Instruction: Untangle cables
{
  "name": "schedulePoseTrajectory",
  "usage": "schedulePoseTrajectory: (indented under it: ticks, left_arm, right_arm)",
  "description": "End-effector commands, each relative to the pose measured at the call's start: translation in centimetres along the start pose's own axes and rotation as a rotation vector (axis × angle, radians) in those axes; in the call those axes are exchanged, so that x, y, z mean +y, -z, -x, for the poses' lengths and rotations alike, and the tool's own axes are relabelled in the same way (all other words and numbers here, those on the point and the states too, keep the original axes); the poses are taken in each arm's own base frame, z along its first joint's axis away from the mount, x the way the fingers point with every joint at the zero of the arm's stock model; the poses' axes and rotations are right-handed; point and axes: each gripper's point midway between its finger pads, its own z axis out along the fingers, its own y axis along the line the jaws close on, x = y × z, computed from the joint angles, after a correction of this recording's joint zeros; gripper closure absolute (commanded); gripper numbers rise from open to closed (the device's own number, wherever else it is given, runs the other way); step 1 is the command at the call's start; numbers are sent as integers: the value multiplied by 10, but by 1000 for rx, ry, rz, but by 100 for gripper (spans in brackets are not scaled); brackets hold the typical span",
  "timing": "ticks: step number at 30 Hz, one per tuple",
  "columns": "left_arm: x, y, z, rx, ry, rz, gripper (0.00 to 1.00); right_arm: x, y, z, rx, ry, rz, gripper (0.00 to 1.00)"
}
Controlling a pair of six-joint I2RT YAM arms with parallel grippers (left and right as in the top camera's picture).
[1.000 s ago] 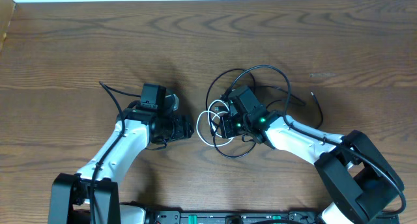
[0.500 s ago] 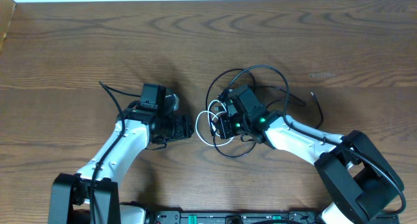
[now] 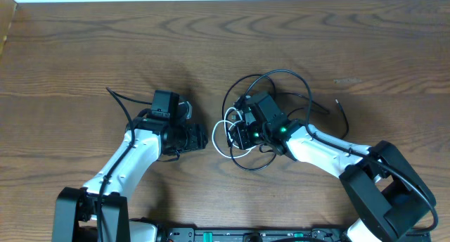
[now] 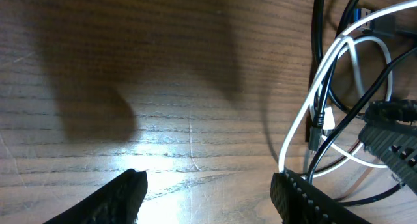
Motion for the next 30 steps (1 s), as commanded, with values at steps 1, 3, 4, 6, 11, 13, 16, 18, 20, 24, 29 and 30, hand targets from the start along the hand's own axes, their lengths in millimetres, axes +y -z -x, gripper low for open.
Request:
schedulePoseTrajectory:
  ticks: [1, 3, 4, 6, 11, 13, 16, 18, 20, 24, 29, 30]
  left_arm:
    - [5, 0, -1, -2, 3, 18, 34]
    - [5, 0, -1, -2, 3, 17, 33]
    - [4, 0, -1, -2, 3, 18, 33]
    - [4, 0, -1, -2, 3, 18, 33]
    - [5, -1, -2, 1, 4, 18, 33]
    - [6, -1, -4, 4, 5, 20, 33]
    - [7, -3, -6, 10, 8, 22, 33]
    - [8, -3, -8, 13, 9, 23, 33]
    - [8, -3, -8, 14, 9, 23, 33]
    - [8, -3, -7, 10, 8, 22, 33]
    - [8, -3, -7, 11, 8, 22, 34]
    - [8, -3, -7, 11, 8, 22, 34]
  right_arm:
    - [-2, -3, -4, 8, 12, -14, 77]
    - [-2, -3, -4, 8, 12, -14, 69]
    - [-2, -3, -4, 8, 11, -14, 59]
    - [-2, -3, -4, 9, 11, -14, 44]
    - [-2, -3, -4, 9, 12, -14, 39]
    - [-2, -3, -4, 9, 12, -14, 46]
    - [-2, -3, -4, 9, 12, -14, 61]
    - [-2, -3, -4, 9, 12, -14, 71]
    - [-2, -3, -4, 9, 12, -14, 80]
    - [-2, -3, -4, 11, 11, -15, 82]
    - [-2, -3, -5, 15, 10, -16, 99]
    - [-2, -3, -5, 15, 10, -16, 99]
